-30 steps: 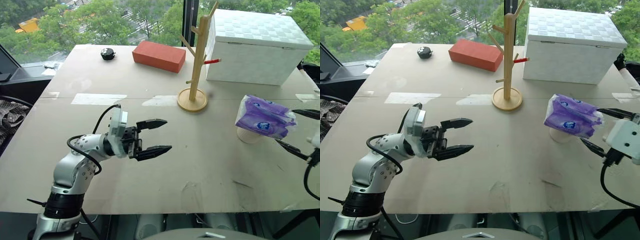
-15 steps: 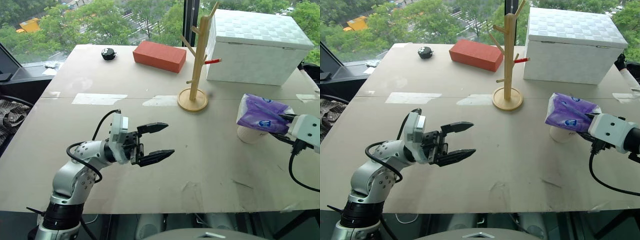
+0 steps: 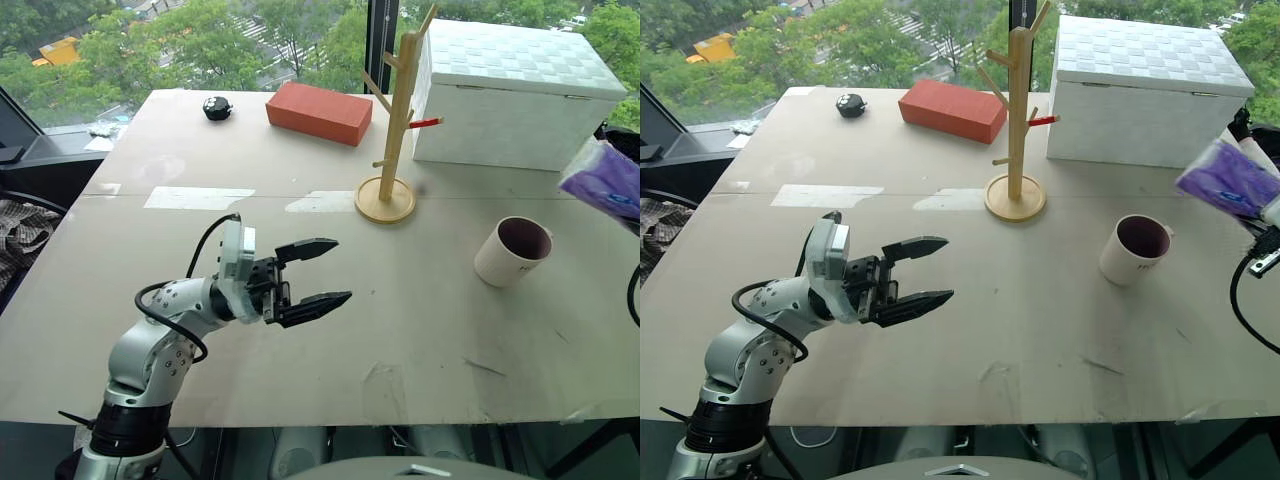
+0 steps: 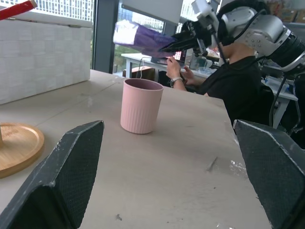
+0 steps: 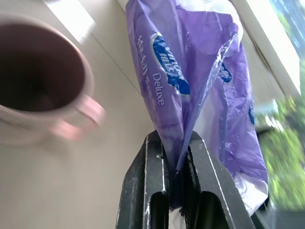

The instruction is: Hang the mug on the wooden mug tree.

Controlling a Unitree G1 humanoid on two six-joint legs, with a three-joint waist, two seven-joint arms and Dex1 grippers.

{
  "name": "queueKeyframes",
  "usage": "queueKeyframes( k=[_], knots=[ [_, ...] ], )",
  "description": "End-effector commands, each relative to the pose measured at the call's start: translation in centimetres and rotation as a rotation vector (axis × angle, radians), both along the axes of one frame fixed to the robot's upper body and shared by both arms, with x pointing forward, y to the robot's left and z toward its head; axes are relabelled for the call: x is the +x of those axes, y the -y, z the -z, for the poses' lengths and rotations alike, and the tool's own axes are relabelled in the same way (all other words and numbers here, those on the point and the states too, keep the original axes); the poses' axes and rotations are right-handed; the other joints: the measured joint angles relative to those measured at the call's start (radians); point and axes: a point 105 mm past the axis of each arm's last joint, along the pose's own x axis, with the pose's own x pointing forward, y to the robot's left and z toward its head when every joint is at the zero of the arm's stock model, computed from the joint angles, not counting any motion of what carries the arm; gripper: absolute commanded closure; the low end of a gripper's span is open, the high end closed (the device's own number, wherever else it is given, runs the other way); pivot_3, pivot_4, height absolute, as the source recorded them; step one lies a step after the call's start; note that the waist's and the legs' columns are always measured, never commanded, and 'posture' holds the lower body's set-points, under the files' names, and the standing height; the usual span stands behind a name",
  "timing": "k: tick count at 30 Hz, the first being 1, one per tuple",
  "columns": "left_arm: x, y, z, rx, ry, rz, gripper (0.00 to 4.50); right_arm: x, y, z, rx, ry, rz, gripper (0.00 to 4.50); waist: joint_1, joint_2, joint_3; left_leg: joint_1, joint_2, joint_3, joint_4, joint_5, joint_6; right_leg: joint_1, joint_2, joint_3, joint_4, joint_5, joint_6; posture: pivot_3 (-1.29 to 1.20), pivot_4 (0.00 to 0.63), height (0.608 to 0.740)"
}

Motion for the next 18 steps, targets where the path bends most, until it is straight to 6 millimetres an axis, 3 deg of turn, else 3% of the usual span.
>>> queueKeyframes(
  k=[1,5,8,11,14,15,18],
  knots=[
    [-0.3,0.8,-1.4,-0.02,0.059,0.028,0.0,1.2,1.4,3.2,-0.055,-0.079,0.062,4.48,-0.002,-0.001,0.0,0.0,0.0,0.0,0.0,0.0,0.0,0.0,0.0,0.0,0.0,0.0,0.0,0.0,0.15,0.74],
    [-0.2,1.1,-1.8,-0.022,0.07,0.027,0.0,2.5,2.9,5.7,-0.095,-0.139,0.125,4.48,-0.003,0.002,0.0,0.0,0.0,0.001,0.0,0.0,0.0,0.0,0.001,0.003,0.0,0.0,0.0,0.0,0.15,0.74],
    [-0.2,1.5,-2.0,-0.027,0.081,0.028,0.0,3.2,2.5,6.9,-0.046,-0.176,0.096,3.29,-0.002,0.003,0.0,0.0,0.0,0.002,0.0,0.0,0.0,-0.001,0.002,0.004,0.0,0.0,0.0,0.0,0.15,0.74],
    [0.2,1.5,-2.0,-0.025,0.08,0.013,0.0,2.3,1.8,5.3,0.019,-0.161,0.055,1.97,0.001,0.003,0.0,0.0,0.0,0.002,0.0,0.0,0.0,-0.001,0.002,0.007,0.0,0.001,0.002,0.0,0.15,0.74],
    [0.5,1.3,-1.5,-0.012,0.072,-0.002,0.0,0.7,0.3,2.6,0.17,-0.123,-0.01,0.38,0.006,0.003,0.0,-0.001,0.0,0.001,0.0,0.0,0.0,0.0,0.002,0.007,0.0,0.002,0.004,0.0,0.15,0.74],
    [0.4,1.3,-1.4,-0.012,0.069,-0.003,0.0,0.1,-0.2,2.0,0.227,-0.118,-0.026,0.04,0.004,0.003,0.0,-0.001,0.0,0.001,0.0,0.0,0.001,-0.001,0.002,0.007,0.0,0.002,0.004,0.0,0.15,0.74],
    [0.1,1.1,-1.2,-0.008,0.065,-0.001,0.0,-1.3,-1.0,2.2,0.273,-0.158,-0.04,0.04,0.001,0.002,0.0,0.0,0.0,0.002,0.0,-0.001,0.001,0.0,0.002,0.007,-0.001,0.002,0.003,0.0,0.15,0.74]
  ],
)
